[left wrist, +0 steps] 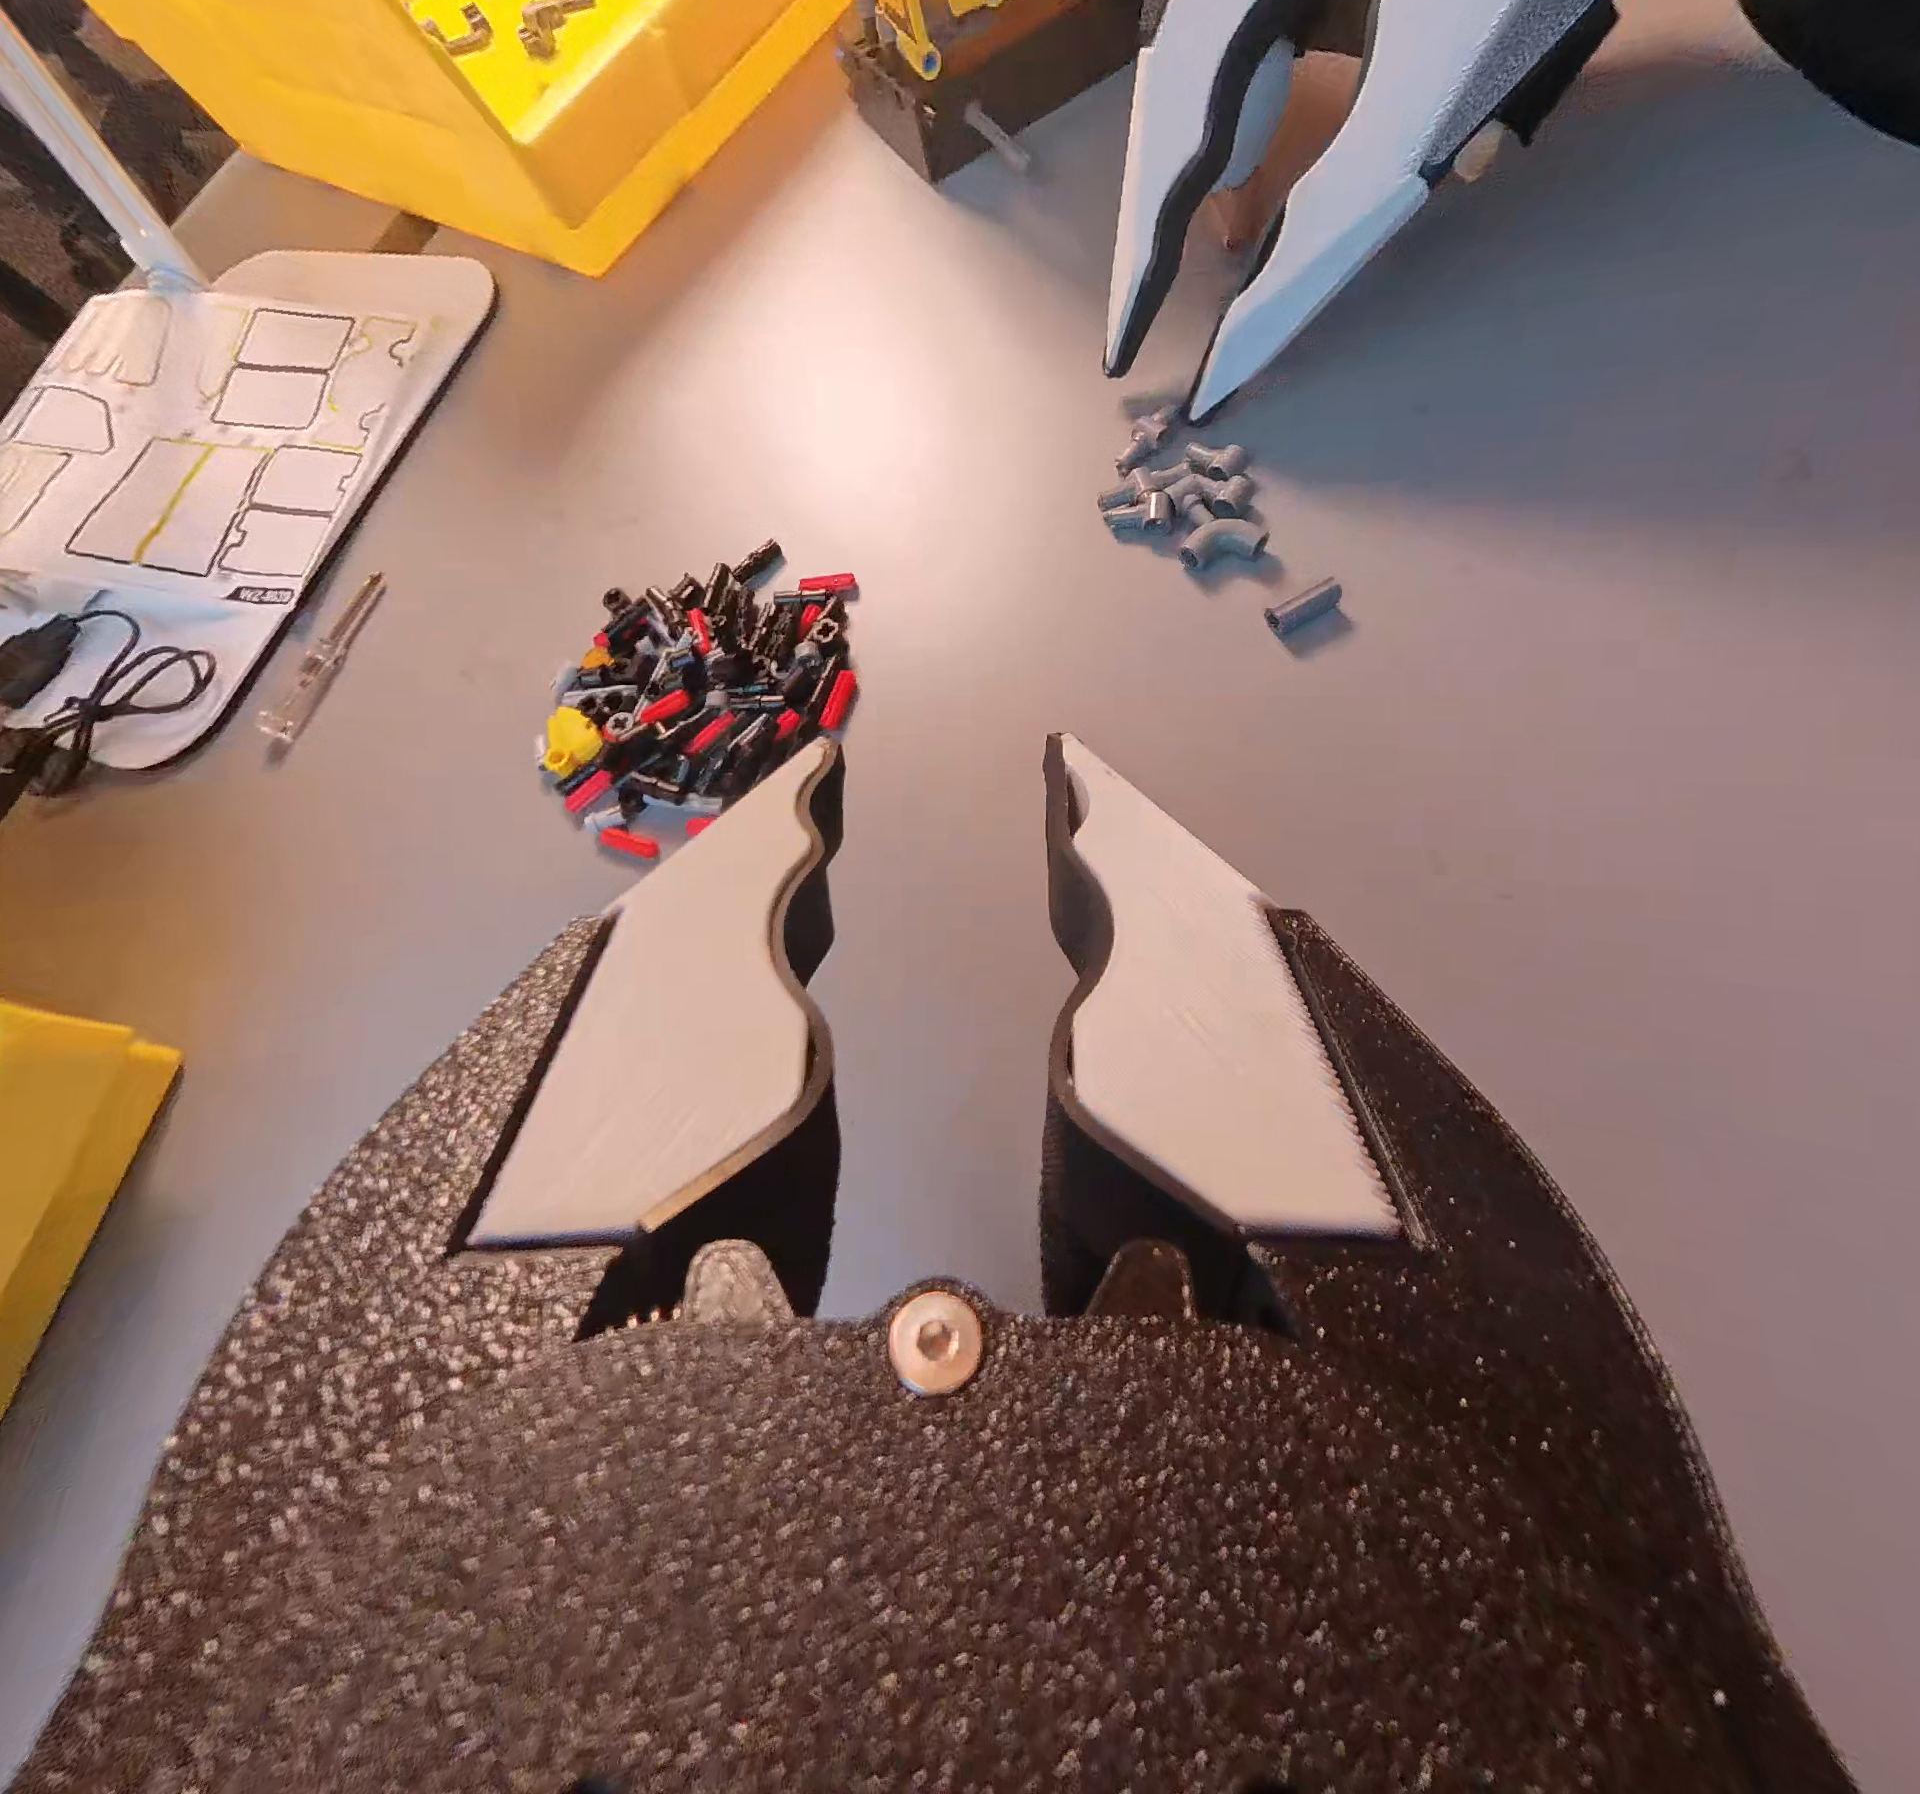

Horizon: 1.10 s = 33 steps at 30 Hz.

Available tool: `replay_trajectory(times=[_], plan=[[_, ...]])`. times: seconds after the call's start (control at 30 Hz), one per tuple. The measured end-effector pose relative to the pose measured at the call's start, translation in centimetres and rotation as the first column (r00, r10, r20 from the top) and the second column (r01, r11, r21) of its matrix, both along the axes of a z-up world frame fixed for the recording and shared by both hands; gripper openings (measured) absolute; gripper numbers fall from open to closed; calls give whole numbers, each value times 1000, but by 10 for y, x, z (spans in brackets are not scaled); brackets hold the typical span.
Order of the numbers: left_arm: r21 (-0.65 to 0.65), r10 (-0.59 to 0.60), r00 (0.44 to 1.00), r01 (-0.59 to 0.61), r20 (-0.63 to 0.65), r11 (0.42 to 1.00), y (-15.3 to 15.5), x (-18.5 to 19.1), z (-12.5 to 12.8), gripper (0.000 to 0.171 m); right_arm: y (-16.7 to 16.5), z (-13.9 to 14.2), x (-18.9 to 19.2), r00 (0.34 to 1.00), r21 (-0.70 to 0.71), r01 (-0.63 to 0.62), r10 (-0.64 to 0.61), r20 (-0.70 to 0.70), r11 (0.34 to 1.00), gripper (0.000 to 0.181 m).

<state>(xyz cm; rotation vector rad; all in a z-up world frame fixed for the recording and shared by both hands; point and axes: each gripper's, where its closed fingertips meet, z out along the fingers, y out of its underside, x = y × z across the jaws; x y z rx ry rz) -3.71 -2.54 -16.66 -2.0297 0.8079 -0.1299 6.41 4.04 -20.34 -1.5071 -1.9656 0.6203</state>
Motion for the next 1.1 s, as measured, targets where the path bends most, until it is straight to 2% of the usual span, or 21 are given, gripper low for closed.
replay_trajectory(times=[0.17, 0.23, 0.37, 0.47, 0.57, 0.63, 0.73, 0.8, 1.0, 1.1], plan=[[11, -15, 995, 14, 101, 1000, 2, 8, -4, 36, -1, -2, -6, 999, -27, -6, 8, 46, 1000, 13], [38, -19, 993, 15, 113, 999, -1, 7, 0, 35, -6, -3, -7, 998, -17, -40, 41, 56, 999, 5], [82, -50, 986, 37, 160, 996, -8, 12, 10, 31, -3, -1, -9, 998, 18, -43, 42, 37, 999, 4], [114, -69, 976, 46, 207, 992, -12, 19, 19, 30, -12, 19, -16, 990, 23, -78, 80, -115, 997, 4], [164, -123, 941, 74, 314, 984, -14, 35, 38, 29, -43, 55, -27, 936, -101, -161, 120, -330, 982, 4], [189, -173, 920, 112, 350, 976, -15, 48, 47, 28, -65, 74, -33, 894, -180, -239, 144, -424, 954, 4], [218, -248, 890, 174, 382, 960, -24, 62, 56, 16, -86, 84, -36, 870, -248, -311, 170, -462, 918, 5], [222, -272, 878, 196, 393, 955, -29, 64, 59, 1, -91, 85, -37, 866, -271, -325, 170, -470, 906, 5], [199, -260, 855, 188, 448, 962, -31, 62, 60, 1, -96, 92, -34, 850, -313, -351, 160, -503, 883, 4], [184, -269, 818, 202, 509, 962, -33, 64, 62, 15, -95, 96, -32, 842, -324, -357, 152, -517, 876, 4]])
